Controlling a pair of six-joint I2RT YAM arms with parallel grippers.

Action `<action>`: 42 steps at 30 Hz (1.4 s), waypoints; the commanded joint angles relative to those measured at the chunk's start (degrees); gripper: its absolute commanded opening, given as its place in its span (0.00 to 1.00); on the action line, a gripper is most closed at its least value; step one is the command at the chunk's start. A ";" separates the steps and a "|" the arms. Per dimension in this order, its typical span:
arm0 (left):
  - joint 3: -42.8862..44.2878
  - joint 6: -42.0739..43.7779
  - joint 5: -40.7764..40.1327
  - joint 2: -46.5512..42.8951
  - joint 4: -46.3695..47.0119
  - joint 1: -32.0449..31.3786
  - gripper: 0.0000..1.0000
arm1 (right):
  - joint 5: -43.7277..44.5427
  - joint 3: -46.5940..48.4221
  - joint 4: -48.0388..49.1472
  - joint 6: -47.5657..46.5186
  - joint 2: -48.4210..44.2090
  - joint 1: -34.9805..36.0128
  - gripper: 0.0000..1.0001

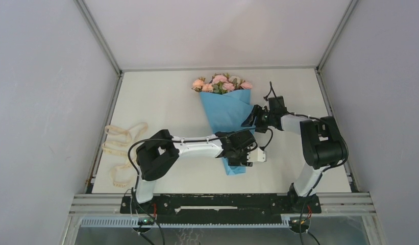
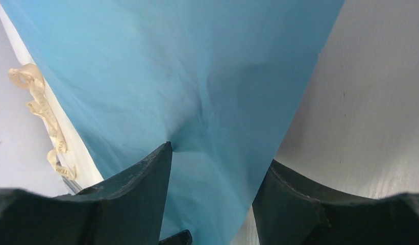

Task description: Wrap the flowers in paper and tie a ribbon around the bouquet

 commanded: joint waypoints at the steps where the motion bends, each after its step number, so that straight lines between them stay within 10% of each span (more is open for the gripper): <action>1: -2.93 0.72 1.64 0.21 -0.64 0.59 0.60 | -0.92 1.81 0.07 -2.09 3.68 -0.34 0.65; 11: -1.29 -0.42 3.68 -0.32 -2.05 2.87 0.60 | -12.39 3.04 7.13 0.84 12.25 0.07 0.62; 13: -0.65 -0.56 3.90 -0.58 -2.45 3.36 0.60 | -14.89 3.13 8.72 1.80 12.87 0.03 0.50; 16: 1.42 -0.40 3.68 -1.39 -5.06 3.83 0.61 | -18.13 3.13 10.65 3.28 13.31 -0.04 0.00; 22: 13.53 -5.71 6.00 -10.19 -22.07 9.80 0.82 | -14.97 2.95 7.46 0.85 9.93 -0.45 0.00; 36: -13.63 -4.86 -1.85 -32.13 -27.41 75.60 0.86 | -10.37 3.43 -0.27 -2.70 5.55 0.37 0.00; 42: -28.07 3.64 -1.85 -38.62 -29.71 88.60 0.92 | -8.39 3.48 -1.83 -2.60 4.57 1.13 0.00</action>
